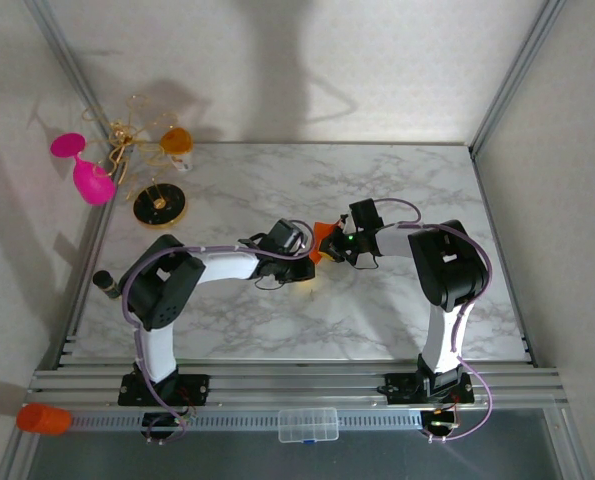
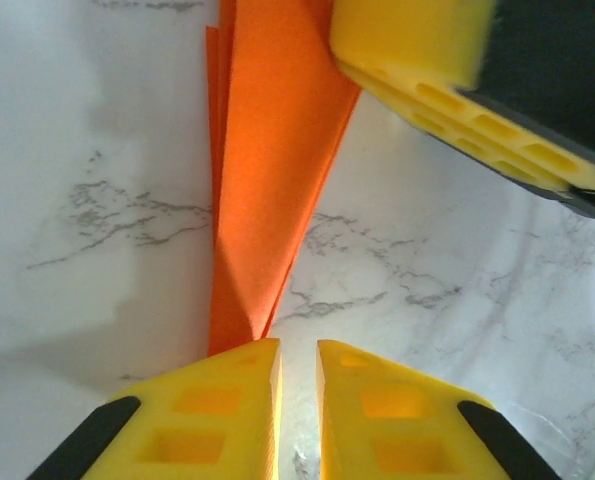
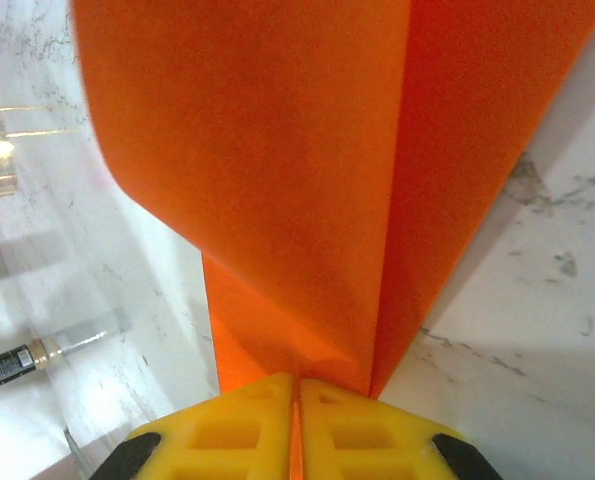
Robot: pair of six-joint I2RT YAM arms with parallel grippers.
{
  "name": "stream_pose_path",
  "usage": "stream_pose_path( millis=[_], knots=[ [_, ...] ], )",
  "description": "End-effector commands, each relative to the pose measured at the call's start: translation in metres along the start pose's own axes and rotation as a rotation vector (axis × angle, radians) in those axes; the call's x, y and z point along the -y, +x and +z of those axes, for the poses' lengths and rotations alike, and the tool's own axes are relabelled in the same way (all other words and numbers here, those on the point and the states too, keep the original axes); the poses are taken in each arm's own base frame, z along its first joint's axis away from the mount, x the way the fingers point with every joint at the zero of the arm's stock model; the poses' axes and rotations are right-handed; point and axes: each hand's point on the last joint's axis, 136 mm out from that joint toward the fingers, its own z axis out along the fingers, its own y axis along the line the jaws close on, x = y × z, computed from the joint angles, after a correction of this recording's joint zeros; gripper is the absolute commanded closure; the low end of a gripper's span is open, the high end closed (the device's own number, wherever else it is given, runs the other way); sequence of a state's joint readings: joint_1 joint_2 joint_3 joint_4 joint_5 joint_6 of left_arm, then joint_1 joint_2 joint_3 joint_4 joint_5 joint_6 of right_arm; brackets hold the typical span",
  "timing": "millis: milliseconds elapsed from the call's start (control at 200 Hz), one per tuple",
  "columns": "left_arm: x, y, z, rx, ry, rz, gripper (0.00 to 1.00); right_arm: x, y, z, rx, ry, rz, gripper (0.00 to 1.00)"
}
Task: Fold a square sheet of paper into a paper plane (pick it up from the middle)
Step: Fold the wing for the fifth time at the center of the table.
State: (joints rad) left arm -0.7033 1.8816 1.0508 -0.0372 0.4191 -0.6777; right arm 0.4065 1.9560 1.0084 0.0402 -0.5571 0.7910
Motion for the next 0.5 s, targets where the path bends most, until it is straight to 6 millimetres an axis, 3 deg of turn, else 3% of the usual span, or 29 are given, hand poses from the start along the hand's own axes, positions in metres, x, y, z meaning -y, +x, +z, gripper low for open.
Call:
stream_pose_path(
  millis=[0,215,496],
  knots=[
    [0.013,-0.02,-0.028,0.079,0.015,0.011,0.82,0.065,0.016,0.033,-0.009,0.201,0.022,0.88],
    [-0.019,-0.022,-0.031,0.093,-0.076,-0.02,0.79,0.064,0.016,0.033,-0.009,0.198,0.02,0.88],
    [-0.024,-0.005,-0.011,0.01,-0.056,-0.028,0.77,0.062,0.014,0.033,-0.007,0.194,0.018,0.88]
  ],
)
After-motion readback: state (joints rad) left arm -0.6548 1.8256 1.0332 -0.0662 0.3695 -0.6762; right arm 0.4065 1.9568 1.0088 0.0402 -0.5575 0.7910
